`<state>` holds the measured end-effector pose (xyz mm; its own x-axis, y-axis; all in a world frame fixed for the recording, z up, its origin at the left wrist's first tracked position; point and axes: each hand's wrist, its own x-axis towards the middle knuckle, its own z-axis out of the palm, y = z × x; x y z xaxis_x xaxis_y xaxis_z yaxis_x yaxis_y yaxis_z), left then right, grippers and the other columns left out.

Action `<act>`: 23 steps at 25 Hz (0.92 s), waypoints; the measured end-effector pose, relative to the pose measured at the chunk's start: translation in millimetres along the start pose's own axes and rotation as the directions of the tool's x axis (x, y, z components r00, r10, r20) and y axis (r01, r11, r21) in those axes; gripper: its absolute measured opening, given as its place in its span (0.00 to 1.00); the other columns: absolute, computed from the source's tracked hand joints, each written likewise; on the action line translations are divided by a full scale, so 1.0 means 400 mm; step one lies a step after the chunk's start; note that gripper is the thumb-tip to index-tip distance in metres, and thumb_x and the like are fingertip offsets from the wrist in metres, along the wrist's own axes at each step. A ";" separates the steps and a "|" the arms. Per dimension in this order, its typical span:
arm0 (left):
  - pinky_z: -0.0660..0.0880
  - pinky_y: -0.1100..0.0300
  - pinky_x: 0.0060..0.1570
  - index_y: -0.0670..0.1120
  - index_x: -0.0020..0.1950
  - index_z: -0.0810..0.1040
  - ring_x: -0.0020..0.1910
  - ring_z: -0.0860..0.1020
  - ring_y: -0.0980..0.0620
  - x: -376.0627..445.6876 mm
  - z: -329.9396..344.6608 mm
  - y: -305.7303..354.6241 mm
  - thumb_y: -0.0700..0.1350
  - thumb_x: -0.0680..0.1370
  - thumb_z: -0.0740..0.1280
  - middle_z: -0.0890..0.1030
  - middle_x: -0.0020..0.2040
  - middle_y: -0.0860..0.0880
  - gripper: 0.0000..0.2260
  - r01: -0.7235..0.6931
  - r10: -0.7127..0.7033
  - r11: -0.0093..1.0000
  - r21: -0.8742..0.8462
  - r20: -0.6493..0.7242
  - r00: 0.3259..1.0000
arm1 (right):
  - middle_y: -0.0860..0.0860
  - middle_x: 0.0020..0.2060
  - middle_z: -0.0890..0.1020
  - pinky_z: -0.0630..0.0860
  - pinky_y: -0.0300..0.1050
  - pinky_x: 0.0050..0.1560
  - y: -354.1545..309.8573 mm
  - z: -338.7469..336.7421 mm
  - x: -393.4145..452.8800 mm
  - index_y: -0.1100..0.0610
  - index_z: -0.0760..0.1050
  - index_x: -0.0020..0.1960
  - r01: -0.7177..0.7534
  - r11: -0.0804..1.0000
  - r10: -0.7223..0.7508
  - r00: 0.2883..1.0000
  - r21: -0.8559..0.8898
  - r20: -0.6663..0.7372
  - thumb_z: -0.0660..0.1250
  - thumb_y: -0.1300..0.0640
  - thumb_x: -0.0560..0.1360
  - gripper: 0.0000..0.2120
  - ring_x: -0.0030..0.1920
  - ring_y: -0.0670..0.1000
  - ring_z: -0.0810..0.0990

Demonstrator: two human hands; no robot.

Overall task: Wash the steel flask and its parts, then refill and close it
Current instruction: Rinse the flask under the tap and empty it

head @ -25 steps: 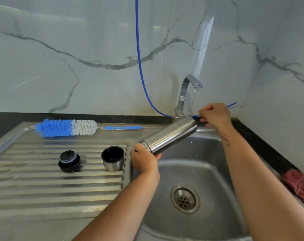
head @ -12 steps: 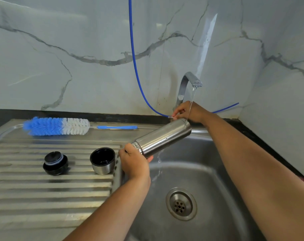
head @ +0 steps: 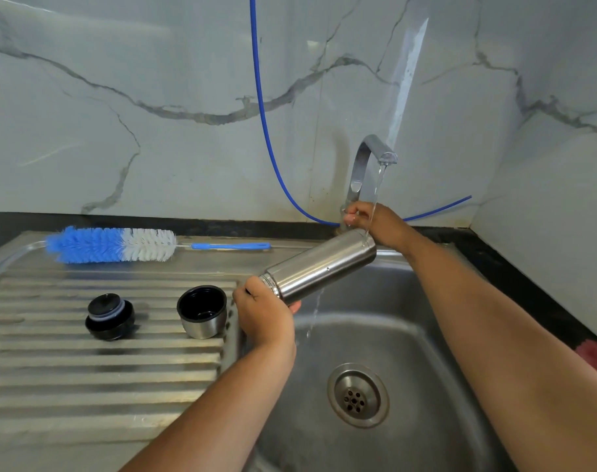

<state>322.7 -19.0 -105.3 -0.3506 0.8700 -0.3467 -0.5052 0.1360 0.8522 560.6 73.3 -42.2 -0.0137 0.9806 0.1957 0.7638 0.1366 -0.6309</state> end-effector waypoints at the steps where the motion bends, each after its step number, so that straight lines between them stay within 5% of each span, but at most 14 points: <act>1: 0.82 0.54 0.35 0.40 0.65 0.73 0.59 0.78 0.38 0.001 0.000 -0.001 0.46 0.83 0.53 0.76 0.63 0.40 0.16 -0.001 0.001 1.000 0.003 -0.002 1.000 | 0.47 0.48 0.80 0.74 0.44 0.53 0.000 0.006 -0.015 0.49 0.77 0.51 -0.029 0.997 0.031 0.999 0.067 -0.022 0.64 0.50 0.83 0.05 0.50 0.48 0.79; 4: 0.83 0.52 0.40 0.41 0.63 0.73 0.58 0.78 0.38 -0.007 0.002 -0.001 0.46 0.83 0.53 0.75 0.62 0.39 0.15 0.009 -0.009 1.000 -0.010 0.013 1.000 | 0.47 0.49 0.79 0.73 0.41 0.48 -0.007 0.028 -0.054 0.50 0.76 0.53 -0.112 0.944 0.150 0.984 0.312 -0.100 0.59 0.50 0.85 0.09 0.48 0.46 0.77; 7: 0.83 0.51 0.40 0.41 0.62 0.73 0.57 0.78 0.38 -0.006 0.004 -0.010 0.46 0.83 0.53 0.75 0.62 0.39 0.15 0.037 -0.036 0.999 -0.024 0.029 0.999 | 0.54 0.59 0.79 0.81 0.52 0.53 -0.008 0.036 -0.086 0.50 0.74 0.64 -0.249 0.835 0.348 0.930 0.490 -0.121 0.60 0.48 0.85 0.12 0.56 0.54 0.79; 11: 0.83 0.54 0.36 0.42 0.61 0.76 0.54 0.81 0.40 -0.016 0.008 -0.025 0.46 0.83 0.52 0.79 0.61 0.39 0.16 0.182 -0.173 0.980 -0.083 0.098 0.980 | 0.58 0.59 0.82 0.83 0.58 0.46 -0.057 0.053 -0.179 0.53 0.72 0.68 -0.388 0.420 0.627 0.778 0.820 0.047 0.60 0.36 0.81 0.25 0.56 0.59 0.82; 14: 0.84 0.52 0.37 0.41 0.60 0.77 0.50 0.82 0.42 -0.034 0.007 -0.011 0.46 0.84 0.52 0.80 0.59 0.39 0.16 0.298 -0.274 0.945 -0.134 0.174 0.946 | 0.61 0.61 0.81 0.82 0.64 0.53 -0.107 0.085 -0.255 0.53 0.69 0.69 -0.336 0.219 0.597 0.789 0.916 0.147 0.63 0.28 0.74 0.36 0.59 0.64 0.82; 19: 0.83 0.51 0.34 0.40 0.62 0.79 0.43 0.83 0.42 -0.013 0.002 0.000 0.50 0.84 0.55 0.83 0.51 0.38 0.19 0.433 -0.420 0.901 0.031 0.319 0.850 | 0.57 0.64 0.80 0.83 0.65 0.54 -0.185 0.113 -0.347 0.50 0.67 0.74 -0.175 0.353 0.587 0.806 0.919 -0.072 0.82 0.47 0.66 0.42 0.61 0.60 0.82; 23: 0.75 0.56 0.40 0.46 0.47 0.80 0.42 0.79 0.48 0.003 -0.016 0.048 0.48 0.79 0.66 0.82 0.45 0.45 0.07 0.106 -0.327 0.879 0.464 0.427 0.843 | 0.50 0.60 0.81 0.84 0.62 0.52 -0.212 0.115 -0.403 0.46 0.67 0.73 -0.077 0.471 0.624 0.734 0.879 -0.270 0.81 0.52 0.69 0.37 0.61 0.56 0.82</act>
<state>307.7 -18.2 -91.9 0.2062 0.8915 -0.4034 -0.1155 0.4315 0.8947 468.3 -89.8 -54.7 0.6404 0.7666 -0.0471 -0.2064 0.1127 -0.9720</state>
